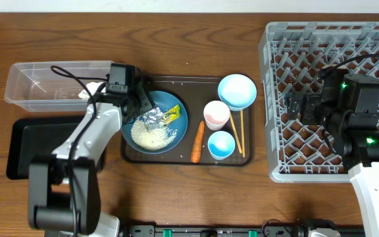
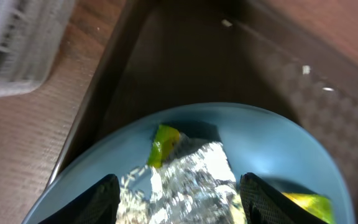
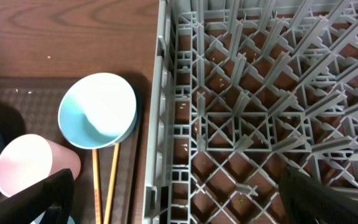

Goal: Sort waste into correct bins and load items into the dishwasher rack

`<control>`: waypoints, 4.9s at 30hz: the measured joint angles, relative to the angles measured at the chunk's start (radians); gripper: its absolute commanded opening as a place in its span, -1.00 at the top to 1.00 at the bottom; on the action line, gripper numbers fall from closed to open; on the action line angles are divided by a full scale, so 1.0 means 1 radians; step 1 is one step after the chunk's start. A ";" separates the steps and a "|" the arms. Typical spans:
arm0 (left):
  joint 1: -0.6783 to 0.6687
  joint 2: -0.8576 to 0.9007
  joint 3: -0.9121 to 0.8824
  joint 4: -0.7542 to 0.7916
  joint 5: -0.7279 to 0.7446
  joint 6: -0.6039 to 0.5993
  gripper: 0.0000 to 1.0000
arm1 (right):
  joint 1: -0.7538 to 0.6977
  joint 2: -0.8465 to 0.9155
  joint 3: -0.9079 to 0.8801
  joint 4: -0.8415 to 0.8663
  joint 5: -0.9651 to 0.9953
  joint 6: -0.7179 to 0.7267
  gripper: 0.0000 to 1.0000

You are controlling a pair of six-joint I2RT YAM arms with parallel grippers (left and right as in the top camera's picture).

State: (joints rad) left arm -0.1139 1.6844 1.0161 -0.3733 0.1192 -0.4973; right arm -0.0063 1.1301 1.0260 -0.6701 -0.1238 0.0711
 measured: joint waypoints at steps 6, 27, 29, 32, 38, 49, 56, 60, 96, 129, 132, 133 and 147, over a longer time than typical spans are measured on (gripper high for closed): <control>0.000 0.086 0.000 0.067 0.002 -0.001 0.01 | 0.000 0.000 0.000 0.000 0.000 0.000 -0.99; 0.000 -0.052 0.000 0.095 0.008 0.000 0.88 | 0.000 0.000 0.000 -0.001 0.000 0.000 -0.99; 0.000 -0.111 0.000 0.097 0.006 0.002 0.88 | 0.000 0.000 0.000 -0.001 0.000 0.000 -0.98; 0.007 -0.204 0.000 0.112 -0.032 0.008 0.88 | 0.000 0.000 0.000 -0.001 0.000 0.000 -0.99; 0.099 -0.325 0.000 0.148 -0.137 0.016 0.88 | 0.000 0.000 0.000 -0.003 0.000 0.000 -0.99; 0.210 -0.331 0.000 0.164 -0.090 0.031 0.22 | 0.000 0.000 0.000 -0.003 0.000 0.000 -0.98; 0.112 -0.288 0.005 0.198 -0.040 0.085 0.07 | 0.000 0.000 0.000 -0.003 0.000 0.000 -0.99; 0.060 -0.184 0.096 0.100 -0.024 0.153 -0.11 | 0.000 0.000 0.000 -0.004 0.000 0.000 -0.98; 0.013 0.403 0.498 0.001 0.006 0.256 0.88 | 0.000 0.000 0.000 -0.029 0.000 0.000 -0.98; 0.334 0.024 0.521 -0.228 -0.020 0.266 0.88 | 0.000 0.000 0.000 -0.029 0.000 0.000 -0.98; 0.383 0.027 0.521 -0.268 -0.023 0.266 0.88 | 0.000 0.000 0.000 -0.029 0.000 0.000 -0.99; 0.396 0.029 0.521 -0.277 -0.022 0.267 0.87 | 0.000 0.000 0.000 -0.029 0.000 0.000 -0.99; 0.414 0.026 0.520 -0.327 -0.013 0.269 -0.96 | 0.000 0.000 0.000 -0.029 0.000 0.000 -0.98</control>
State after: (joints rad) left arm 0.2996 1.7107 1.5364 -0.7002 0.1059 -0.2279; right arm -0.0063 1.1305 1.0260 -0.6987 -0.1238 0.0711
